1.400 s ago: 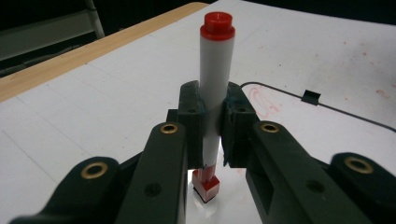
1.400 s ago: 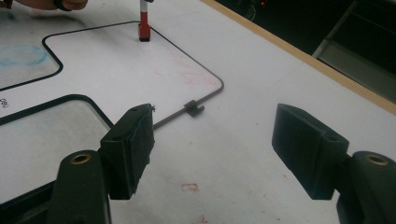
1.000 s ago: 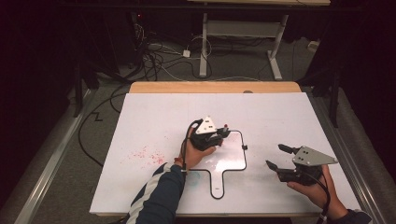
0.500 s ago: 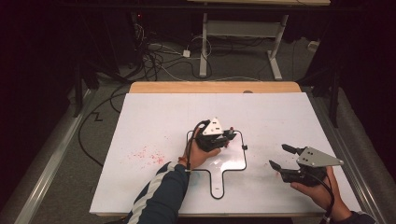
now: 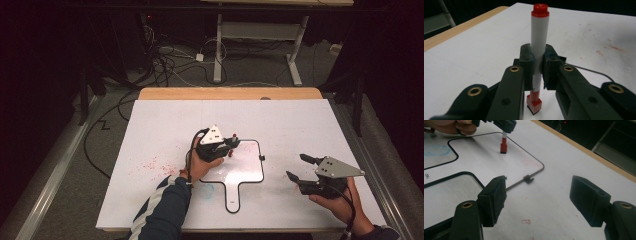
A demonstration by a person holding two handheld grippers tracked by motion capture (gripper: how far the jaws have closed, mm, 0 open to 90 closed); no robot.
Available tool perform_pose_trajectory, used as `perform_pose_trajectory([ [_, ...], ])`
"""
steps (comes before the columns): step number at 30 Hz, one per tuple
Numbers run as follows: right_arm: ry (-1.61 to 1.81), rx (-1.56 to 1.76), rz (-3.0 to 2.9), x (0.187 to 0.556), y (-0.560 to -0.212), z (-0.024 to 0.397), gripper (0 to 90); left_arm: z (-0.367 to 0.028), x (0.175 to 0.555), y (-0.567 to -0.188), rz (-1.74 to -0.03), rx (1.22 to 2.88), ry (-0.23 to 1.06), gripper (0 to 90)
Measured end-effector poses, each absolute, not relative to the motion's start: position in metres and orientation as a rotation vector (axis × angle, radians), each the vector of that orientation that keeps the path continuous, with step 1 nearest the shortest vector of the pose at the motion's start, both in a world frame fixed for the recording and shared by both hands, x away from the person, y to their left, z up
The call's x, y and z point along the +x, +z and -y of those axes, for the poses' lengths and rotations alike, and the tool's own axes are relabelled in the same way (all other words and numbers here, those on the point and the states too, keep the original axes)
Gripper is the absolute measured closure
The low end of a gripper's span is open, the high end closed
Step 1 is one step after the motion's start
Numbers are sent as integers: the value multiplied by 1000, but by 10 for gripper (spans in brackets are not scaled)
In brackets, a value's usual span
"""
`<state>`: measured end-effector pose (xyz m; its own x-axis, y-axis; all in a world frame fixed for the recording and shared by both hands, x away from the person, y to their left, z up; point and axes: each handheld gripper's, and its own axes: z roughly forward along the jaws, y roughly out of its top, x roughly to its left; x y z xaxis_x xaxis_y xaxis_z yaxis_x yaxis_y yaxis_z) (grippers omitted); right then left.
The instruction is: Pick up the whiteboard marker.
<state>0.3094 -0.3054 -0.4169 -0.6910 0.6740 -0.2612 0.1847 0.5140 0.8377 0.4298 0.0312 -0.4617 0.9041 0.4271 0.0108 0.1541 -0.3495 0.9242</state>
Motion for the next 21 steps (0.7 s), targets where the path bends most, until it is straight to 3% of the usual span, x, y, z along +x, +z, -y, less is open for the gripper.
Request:
perform_pose_trajectory([
  [12, 1127, 675, -2190, 308, -417, 307, 307, 39, 445, -457, -315, 1953, 251, 789],
  [21, 1112, 665, -2182, 305, -417, 309, 307, 35, 451, -454, -324, 1986, 286, 789],
])
